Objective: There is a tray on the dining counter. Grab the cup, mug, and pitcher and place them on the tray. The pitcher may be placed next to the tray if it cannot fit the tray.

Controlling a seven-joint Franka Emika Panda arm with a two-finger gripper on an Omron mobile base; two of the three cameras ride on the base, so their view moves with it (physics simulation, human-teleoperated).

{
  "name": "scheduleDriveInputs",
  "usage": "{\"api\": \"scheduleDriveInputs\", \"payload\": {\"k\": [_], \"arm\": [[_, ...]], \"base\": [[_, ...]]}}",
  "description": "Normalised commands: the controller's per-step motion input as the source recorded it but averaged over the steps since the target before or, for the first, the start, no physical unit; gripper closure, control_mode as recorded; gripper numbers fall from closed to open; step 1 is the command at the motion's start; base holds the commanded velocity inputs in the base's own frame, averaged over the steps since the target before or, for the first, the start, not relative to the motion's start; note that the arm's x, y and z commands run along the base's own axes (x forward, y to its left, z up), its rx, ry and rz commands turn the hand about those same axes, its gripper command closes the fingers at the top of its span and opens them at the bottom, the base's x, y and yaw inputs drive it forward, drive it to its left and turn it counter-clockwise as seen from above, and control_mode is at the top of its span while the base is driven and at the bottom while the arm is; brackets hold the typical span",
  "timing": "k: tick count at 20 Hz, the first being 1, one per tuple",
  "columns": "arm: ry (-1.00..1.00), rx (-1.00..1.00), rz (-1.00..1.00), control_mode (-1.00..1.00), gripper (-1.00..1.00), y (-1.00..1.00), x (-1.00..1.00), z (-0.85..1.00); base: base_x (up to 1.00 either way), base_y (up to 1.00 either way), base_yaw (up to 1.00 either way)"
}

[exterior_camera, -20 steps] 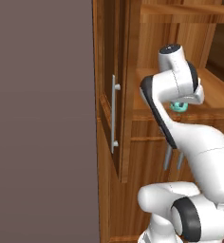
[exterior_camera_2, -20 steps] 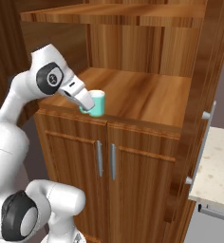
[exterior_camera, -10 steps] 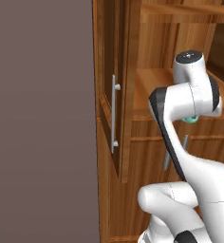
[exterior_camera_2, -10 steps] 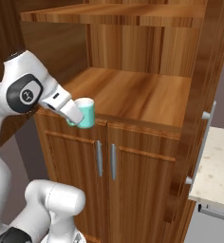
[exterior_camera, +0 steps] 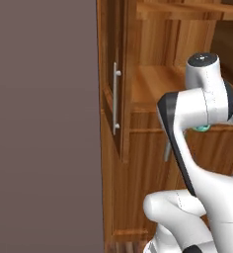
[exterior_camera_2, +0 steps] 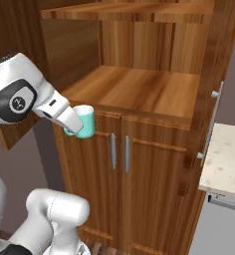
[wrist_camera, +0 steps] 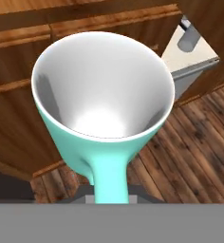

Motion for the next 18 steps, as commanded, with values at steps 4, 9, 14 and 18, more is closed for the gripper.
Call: {"api": "scheduleDriveInputs", "payload": {"k": [4,9,14,18], "arm": [[0.0,0.0,0.0,1.0,1.0,0.0,0.0,0.0],[0.0,0.0,0.0,1.0,1.0,0.0,0.0,0.0],[0.0,0.0,0.0,1.0,1.0,0.0,0.0,0.0],[0.0,0.0,0.0,1.0,1.0,0.0,0.0,0.0]], "base": [[-1.0,0.01,0.0],[-1.0,0.15,-0.42],[-0.51,0.12,-0.94],[-0.39,0.07,-0.96]]}}
